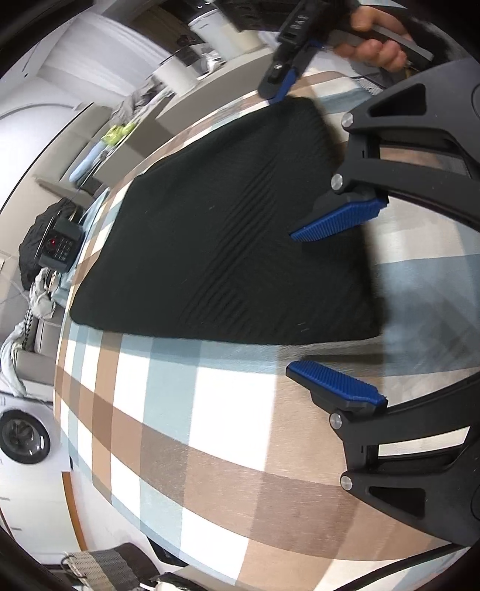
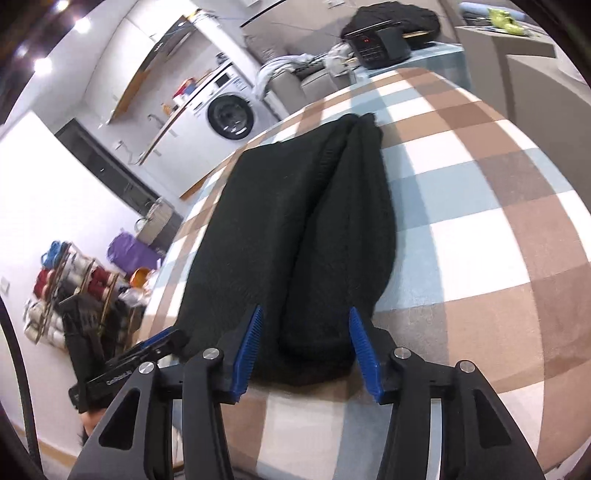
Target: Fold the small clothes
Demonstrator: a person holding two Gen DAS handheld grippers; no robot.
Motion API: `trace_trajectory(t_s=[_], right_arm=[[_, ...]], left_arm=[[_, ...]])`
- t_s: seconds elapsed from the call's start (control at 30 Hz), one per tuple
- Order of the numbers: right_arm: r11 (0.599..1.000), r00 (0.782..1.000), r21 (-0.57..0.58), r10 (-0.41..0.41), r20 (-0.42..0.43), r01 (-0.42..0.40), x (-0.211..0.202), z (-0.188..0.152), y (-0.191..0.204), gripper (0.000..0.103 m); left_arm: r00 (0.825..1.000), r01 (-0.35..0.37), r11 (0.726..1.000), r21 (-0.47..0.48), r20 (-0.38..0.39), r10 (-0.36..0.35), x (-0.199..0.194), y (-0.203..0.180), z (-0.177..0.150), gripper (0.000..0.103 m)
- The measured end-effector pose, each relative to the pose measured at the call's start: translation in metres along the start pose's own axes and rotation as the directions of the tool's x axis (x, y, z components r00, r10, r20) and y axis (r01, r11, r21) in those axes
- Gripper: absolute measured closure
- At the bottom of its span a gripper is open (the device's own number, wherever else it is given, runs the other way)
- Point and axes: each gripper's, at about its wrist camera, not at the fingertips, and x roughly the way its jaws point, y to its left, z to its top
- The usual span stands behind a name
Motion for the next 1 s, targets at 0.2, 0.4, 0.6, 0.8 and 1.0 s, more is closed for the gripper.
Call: trace_trajectory(t_s=[0.2,0.4,0.6,0.8,1.0], right_arm=[[0.999,1.000,0.019,-0.026,0.009,0.026,0.013,0.009,-0.005,0.045],[0.995,0.997,-0.069,-0.073,-0.016,0.072,0.033,0.010,0.005,0.072],[0.989,0.996,-0.119,-0.093,-0.018,0.090,0.038,0.012,0.008,0.078],[0.987,0.994,-0.128,-0.098,-0.038,0.093,0.048,0.021,0.010,0.078],[0.984,0.992,-0.134,-0.119,-0.033,0.113,0.069,0.038,0.018,0.078]], left_arm=[[1.000,-0.022,1.000,-0.001,0.011,0.022,0.014,-0.003,0.018,0.038],[1.000,-0.019,0.999,0.039,0.011,0.018,0.023,-0.015,0.023,0.040],[0.999,-0.033,0.999,0.034,0.022,0.032,0.026,-0.015,0.027,0.075],[0.999,-0.035,0.999,0.023,0.028,0.035,0.030,-0.009,0.036,0.077],[0.997,-0.068,0.997,0.045,0.035,0.067,0.046,-0.004,0.065,0.077]])
